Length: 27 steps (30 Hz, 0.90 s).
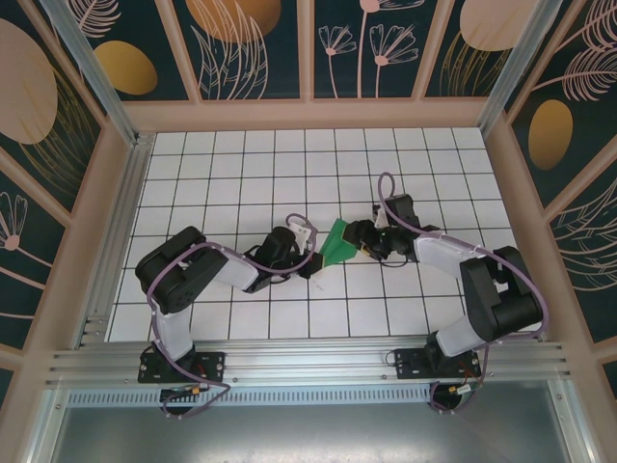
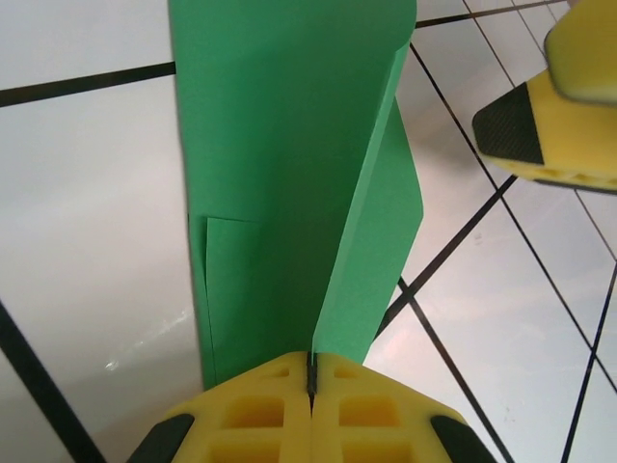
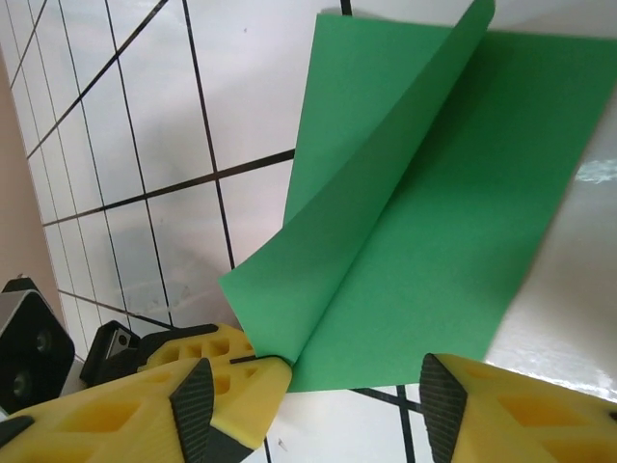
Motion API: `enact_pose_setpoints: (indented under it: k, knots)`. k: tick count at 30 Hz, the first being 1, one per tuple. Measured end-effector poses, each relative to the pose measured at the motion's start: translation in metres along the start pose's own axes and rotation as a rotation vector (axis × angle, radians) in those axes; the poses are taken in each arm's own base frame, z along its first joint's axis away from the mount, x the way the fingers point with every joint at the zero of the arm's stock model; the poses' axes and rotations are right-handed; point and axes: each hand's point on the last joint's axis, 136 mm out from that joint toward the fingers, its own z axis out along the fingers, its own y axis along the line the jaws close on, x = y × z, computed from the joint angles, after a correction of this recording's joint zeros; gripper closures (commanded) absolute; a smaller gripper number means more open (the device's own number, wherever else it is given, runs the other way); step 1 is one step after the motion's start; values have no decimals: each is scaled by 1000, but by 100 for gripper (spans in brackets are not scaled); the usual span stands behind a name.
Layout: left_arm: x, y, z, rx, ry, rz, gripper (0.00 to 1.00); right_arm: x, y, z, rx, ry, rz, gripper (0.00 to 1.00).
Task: Fold a paper plane with a square sheet of paper (pick it up from the middle)
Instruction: Fourth fold the wing at the center of the table.
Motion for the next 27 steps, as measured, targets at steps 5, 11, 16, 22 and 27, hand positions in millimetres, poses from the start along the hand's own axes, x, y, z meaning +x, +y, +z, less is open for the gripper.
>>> enact_pose_setpoints:
  k: [5, 11, 16, 22, 27]
  knots:
    - [-3, 0, 0, 24, 6, -63, 98, 5, -1, 14, 9, 40, -34, 49]
    - [-8, -1, -1, 50, 16, -135, 99, 9, 1, 24, -9, 68, -59, 52]
    - [-14, -4, 4, 64, 18, -159, 99, 10, -2, 32, -23, 88, -62, 48]
    - [-11, -1, 7, 62, 43, -194, 99, 8, -2, 36, -26, 88, -68, 50]
    - [-10, 2, 8, 54, 50, -225, 100, 5, 0, 37, -29, 83, -79, 53]
